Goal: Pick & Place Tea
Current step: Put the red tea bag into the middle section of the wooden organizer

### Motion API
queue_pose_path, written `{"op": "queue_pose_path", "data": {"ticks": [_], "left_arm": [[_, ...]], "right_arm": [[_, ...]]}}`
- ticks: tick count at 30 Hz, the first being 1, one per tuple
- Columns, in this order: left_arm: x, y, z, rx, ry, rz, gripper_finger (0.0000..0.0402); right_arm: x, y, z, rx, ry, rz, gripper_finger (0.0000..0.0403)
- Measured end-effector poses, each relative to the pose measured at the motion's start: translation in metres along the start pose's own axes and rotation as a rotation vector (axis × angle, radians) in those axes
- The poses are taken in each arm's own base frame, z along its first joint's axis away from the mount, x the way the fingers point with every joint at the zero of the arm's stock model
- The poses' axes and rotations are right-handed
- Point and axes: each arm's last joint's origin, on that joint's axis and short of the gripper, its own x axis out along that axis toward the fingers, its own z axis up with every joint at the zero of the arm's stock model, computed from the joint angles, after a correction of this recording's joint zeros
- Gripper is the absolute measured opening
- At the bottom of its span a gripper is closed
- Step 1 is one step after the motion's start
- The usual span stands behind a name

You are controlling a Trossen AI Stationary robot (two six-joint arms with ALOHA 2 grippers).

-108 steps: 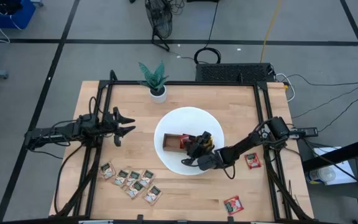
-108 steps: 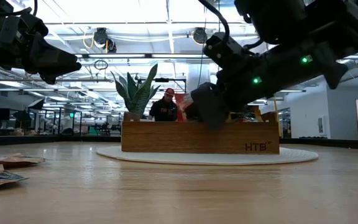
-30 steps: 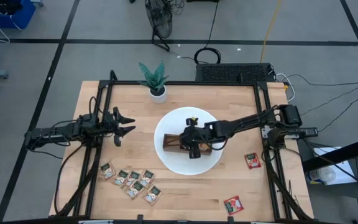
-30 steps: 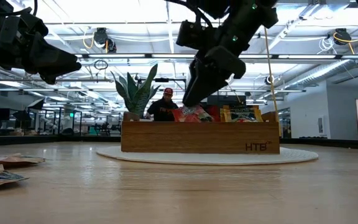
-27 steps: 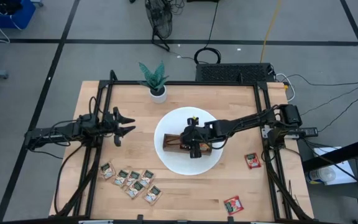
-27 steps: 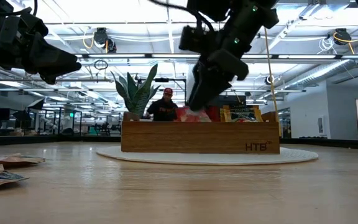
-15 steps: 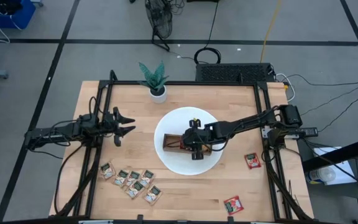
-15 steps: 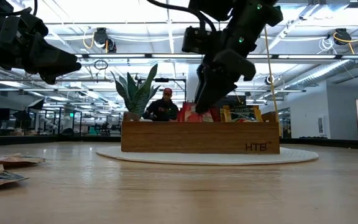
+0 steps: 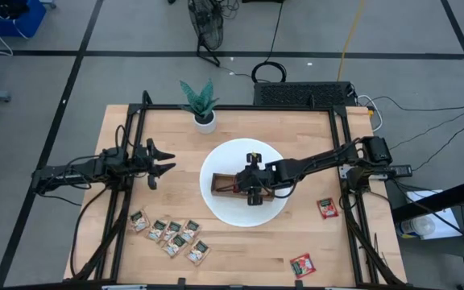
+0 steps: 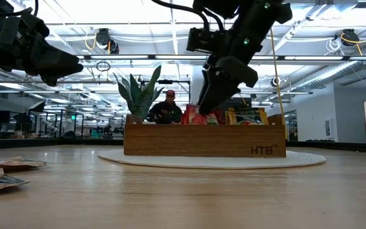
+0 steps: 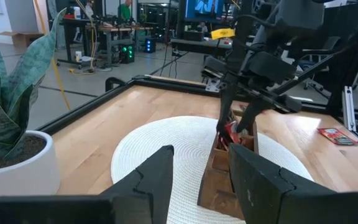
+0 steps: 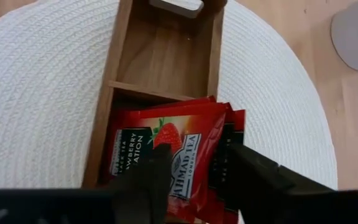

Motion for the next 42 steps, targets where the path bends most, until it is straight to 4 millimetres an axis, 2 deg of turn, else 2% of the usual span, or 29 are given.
{"op": "queue_pose_path", "data": {"ticks": [9,12,17,20,24,28,31,36,42], "left_arm": [[0.000,0.000,0.000,0.000,0.000,0.000,0.0157],[0.000,0.000,0.000,0.000,0.000,0.000,0.0157],[0.000,0.000,0.000,0.000,0.000,0.000,0.0157],[0.000,0.000,0.000,0.000,0.000,0.000,0.0157],[0.000,0.000,0.000,0.000,0.000,0.000,0.0157],[0.000,0.000,0.000,0.000,0.000,0.000,0.0157],[0.000,0.000,0.000,0.000,0.000,0.000,0.0157],[0.000,0.000,0.000,0.000,0.000,0.000,0.0157],[0.000,0.000,0.000,0.000,0.000,0.000,0.0157]], "right_arm": [[0.000,0.001,0.000,-0.003,0.001,-0.001,0.0220],[-0.007,-0.001,-0.001,-0.001,0.009,0.000,0.0239],[-0.038,-0.005,-0.009,0.100,0.077,0.056,0.0257],[-0.061,-0.005,-0.018,0.231,0.153,0.137,0.0260],[-0.088,0.000,-0.037,0.450,0.359,0.232,0.0257],[-0.111,0.012,-0.061,0.597,0.614,0.110,0.0250],[-0.123,0.022,-0.073,0.710,0.737,-0.011,0.0248],[-0.125,0.042,-0.090,0.837,0.784,-0.113,0.0251],[-0.111,0.058,-0.130,0.886,0.924,-0.208,0.0248]]}}
